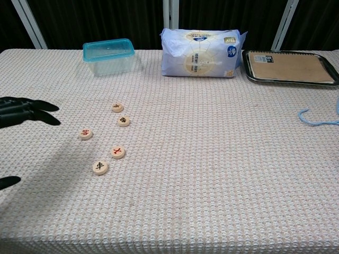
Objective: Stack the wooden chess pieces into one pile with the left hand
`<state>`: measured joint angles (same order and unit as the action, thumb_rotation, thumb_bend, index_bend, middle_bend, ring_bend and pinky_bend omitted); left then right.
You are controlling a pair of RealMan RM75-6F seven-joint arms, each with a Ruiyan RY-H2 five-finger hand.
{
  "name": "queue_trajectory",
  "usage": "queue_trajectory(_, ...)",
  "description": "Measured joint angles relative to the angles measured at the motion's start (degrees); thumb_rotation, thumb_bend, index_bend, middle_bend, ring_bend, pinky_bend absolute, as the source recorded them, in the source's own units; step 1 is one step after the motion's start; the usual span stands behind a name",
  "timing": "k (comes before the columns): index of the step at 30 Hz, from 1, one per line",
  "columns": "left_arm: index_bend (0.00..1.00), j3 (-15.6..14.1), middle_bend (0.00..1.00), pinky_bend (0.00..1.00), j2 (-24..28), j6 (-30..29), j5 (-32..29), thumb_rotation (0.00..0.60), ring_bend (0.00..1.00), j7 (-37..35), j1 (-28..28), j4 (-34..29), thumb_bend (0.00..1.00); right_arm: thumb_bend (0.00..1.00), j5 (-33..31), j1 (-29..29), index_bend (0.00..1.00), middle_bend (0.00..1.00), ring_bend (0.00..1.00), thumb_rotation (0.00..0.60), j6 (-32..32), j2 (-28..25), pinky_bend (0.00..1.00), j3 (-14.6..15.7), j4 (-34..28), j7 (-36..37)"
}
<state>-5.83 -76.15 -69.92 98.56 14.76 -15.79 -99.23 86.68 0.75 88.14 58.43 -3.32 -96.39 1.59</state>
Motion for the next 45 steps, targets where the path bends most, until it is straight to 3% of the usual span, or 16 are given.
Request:
queue_trajectory(6,0.21,0.9,0.04,0.00,-2.4,4.8,-1.4,0.600,0.00,0.1,-2.8,0.6,0.26,0.43,-0.6,0.2,0.00,0.00,0.00,0.600,-0.5,0.1,0.00,-0.2,-0.1,-0.4)
queue_trajectory(14,0.25,4.4,0.04,0.00,-7.0,11.1,-5.8,0.600,0.00,-1.4,-8.1,2.6,0.26,0.43,-0.9,-0.1,0.00,0.00,0.00,0.600,0.0,-0.3,0.00,-0.5,0.1,1.2)
queue_trajectory(29,0.35,5.0,0.04,0.00,-11.8,12.3,-8.9,0.600,0.00,-3.7,-10.7,8.9,0.27,0.43,-1.1,-0.5,0.00,0.00,0.00,0.600,0.6,-0.8,0.00,-0.9,0.6,3.2)
queue_trajectory(45,0.39,4.7,0.04,0.00,-13.0,12.9,-11.2,0.600,0.00,-3.6,-12.2,10.4,0.32,0.43,-1.2,-0.5,0.00,0.00,0.00,0.600,0.5,-0.8,0.00,-1.0,0.6,3.3)
